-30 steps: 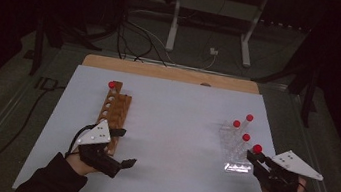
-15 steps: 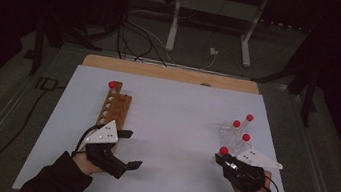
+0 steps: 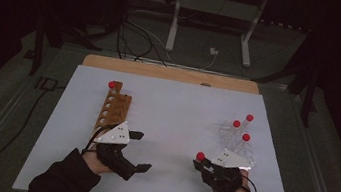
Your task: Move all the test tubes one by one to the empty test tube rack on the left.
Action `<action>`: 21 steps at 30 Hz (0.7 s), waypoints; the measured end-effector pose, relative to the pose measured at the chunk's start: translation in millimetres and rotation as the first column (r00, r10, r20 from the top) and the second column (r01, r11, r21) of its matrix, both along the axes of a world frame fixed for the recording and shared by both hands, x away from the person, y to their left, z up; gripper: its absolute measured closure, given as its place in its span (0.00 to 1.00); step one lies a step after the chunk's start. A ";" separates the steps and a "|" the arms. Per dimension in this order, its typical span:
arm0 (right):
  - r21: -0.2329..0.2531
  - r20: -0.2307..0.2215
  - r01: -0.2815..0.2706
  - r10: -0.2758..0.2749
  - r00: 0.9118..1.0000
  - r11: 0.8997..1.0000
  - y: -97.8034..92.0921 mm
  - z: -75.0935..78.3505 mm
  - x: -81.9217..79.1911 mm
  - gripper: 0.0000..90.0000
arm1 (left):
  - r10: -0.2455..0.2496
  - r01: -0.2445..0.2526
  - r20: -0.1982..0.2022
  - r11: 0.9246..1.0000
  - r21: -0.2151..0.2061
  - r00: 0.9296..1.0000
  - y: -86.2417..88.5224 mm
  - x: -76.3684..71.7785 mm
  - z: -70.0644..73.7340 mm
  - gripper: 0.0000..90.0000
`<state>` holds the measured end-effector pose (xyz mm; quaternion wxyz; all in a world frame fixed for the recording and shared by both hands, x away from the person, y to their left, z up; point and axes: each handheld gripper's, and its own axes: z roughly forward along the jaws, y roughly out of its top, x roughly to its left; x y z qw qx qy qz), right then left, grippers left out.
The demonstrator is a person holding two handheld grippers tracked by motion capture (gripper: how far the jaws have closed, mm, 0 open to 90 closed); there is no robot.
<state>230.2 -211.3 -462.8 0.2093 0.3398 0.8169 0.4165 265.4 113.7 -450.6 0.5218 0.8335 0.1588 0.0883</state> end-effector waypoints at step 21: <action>-0.008 -0.021 -0.095 0.095 0.995 0.995 27.1 -4.5 -4.7 0.83 | -0.103 0.105 0.046 0.994 -0.033 0.994 -44.8 4.6 28.7 0.04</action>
